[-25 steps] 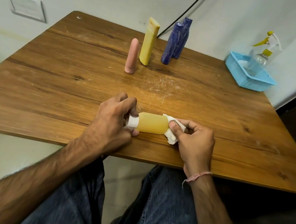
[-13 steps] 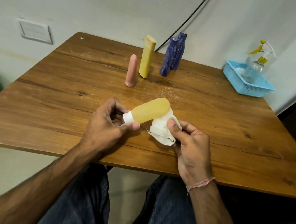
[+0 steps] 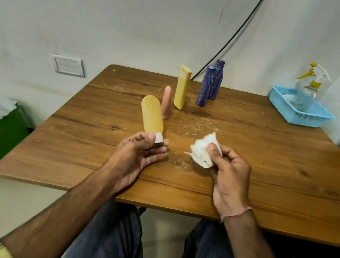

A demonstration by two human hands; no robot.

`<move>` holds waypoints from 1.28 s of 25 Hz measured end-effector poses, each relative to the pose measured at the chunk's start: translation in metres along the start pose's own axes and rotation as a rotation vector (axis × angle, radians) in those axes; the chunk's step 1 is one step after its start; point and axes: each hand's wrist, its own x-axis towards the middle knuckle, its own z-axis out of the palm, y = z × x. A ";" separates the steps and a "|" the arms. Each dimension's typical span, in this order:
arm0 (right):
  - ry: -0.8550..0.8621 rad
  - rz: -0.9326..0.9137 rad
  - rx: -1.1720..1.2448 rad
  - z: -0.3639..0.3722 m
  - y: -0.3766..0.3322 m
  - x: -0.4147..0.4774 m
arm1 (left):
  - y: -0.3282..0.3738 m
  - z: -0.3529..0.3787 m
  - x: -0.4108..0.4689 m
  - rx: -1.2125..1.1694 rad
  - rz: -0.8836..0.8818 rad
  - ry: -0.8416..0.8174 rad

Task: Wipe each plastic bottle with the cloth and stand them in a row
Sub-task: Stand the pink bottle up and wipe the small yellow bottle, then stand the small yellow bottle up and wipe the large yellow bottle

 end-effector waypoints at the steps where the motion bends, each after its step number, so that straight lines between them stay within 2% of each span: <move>1: 0.011 0.045 0.054 -0.009 0.000 0.009 | 0.004 -0.003 0.005 -0.023 -0.019 0.007; 4: -0.009 0.109 0.137 -0.023 0.002 0.028 | 0.019 -0.012 0.024 0.168 0.042 0.088; 9: -0.087 0.127 0.153 -0.020 0.006 0.042 | 0.044 -0.028 0.070 1.084 0.285 0.329; 12: -0.168 0.151 0.209 -0.014 0.006 0.046 | 0.049 -0.030 0.093 1.346 0.314 0.345; 18: -0.198 0.078 0.022 -0.010 0.013 0.049 | 0.045 -0.036 0.108 1.366 0.262 0.337; 23: -0.225 0.029 -0.026 -0.011 0.012 0.048 | 0.049 -0.037 0.101 1.343 0.218 0.271; 25: -0.230 0.038 -0.005 -0.012 0.013 0.049 | 0.049 -0.031 0.087 1.266 0.241 0.392; 27: -0.226 0.049 0.025 -0.013 0.014 0.051 | 0.038 -0.023 0.062 1.153 0.356 0.546; 28: -0.222 0.054 0.033 -0.012 0.015 0.051 | 0.028 -0.014 0.046 1.093 0.386 0.548; 29: -0.218 0.056 0.037 -0.012 0.015 0.052 | 0.017 -0.003 0.031 1.035 0.355 0.473; 32: -0.232 0.058 0.047 -0.012 0.016 0.052 | -0.014 0.039 0.011 0.712 -0.011 0.080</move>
